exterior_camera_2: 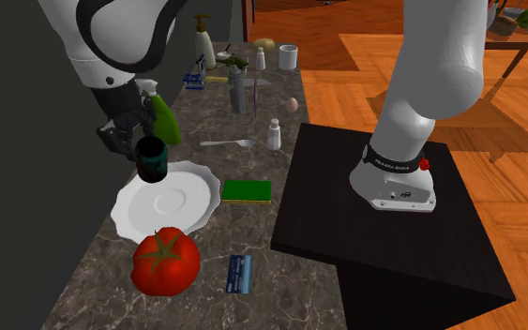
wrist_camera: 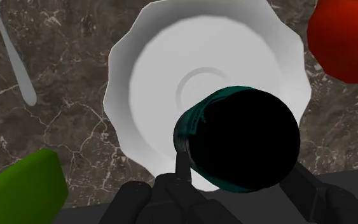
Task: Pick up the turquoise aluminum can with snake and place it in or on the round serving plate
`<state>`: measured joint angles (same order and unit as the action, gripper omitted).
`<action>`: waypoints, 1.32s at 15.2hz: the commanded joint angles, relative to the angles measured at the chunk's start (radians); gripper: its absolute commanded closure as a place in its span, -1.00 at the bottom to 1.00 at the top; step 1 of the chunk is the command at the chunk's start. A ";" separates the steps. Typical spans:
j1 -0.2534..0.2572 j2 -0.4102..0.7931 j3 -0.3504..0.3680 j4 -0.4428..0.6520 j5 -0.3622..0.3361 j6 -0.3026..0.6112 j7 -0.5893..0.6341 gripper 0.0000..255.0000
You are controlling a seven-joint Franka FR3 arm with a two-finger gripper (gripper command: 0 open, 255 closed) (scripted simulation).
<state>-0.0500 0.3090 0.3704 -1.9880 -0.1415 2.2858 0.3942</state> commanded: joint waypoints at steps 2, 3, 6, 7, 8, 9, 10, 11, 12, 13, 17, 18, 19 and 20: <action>0.007 0.025 -0.005 -0.009 -0.014 0.033 0.012 1.00; 0.008 0.034 -0.007 -0.012 -0.019 0.044 0.015 1.00; 0.013 0.061 -0.014 -0.019 -0.033 0.076 0.024 1.00; 0.015 0.070 -0.017 -0.021 -0.038 0.087 0.028 1.00; 0.017 0.079 -0.019 -0.023 -0.043 0.098 0.031 1.00; 0.019 0.088 -0.022 -0.025 -0.048 0.108 0.034 1.00; 0.021 0.098 -0.025 -0.026 -0.053 0.118 0.038 1.00; 0.024 0.108 -0.028 -0.027 -0.058 0.129 0.041 1.00; 0.026 0.117 -0.031 -0.028 -0.063 0.139 0.044 1.00; 0.028 0.127 -0.034 -0.029 -0.069 0.149 0.048 1.00; 0.033 0.147 -0.041 -0.029 -0.079 0.169 0.054 1.00; 0.033 0.147 -0.041 -0.029 -0.079 0.169 0.054 1.00; 0.033 0.147 -0.041 -0.029 -0.079 0.169 0.054 1.00; 0.033 0.147 -0.041 -0.029 -0.079 0.169 0.054 1.00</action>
<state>-0.0169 0.4548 0.3291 -2.0168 -0.2204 2.4546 0.4486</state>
